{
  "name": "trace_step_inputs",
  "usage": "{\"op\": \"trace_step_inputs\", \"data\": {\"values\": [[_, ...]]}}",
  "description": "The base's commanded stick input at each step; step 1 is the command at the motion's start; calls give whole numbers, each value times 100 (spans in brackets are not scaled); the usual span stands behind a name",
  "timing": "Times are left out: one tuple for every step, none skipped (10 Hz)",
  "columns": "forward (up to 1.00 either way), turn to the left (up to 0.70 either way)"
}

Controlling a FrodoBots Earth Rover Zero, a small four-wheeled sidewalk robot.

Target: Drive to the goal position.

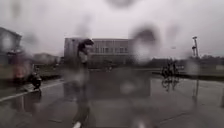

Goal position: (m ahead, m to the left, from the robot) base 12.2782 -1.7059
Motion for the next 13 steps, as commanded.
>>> {"op": "trace_step_inputs", "data": {"values": [[70,1],[70,1],[70,1],[70,1],[70,1],[70,1],[70,1],[70,1],[70,1],[70,1],[70,1],[70,1],[70,1]]}}
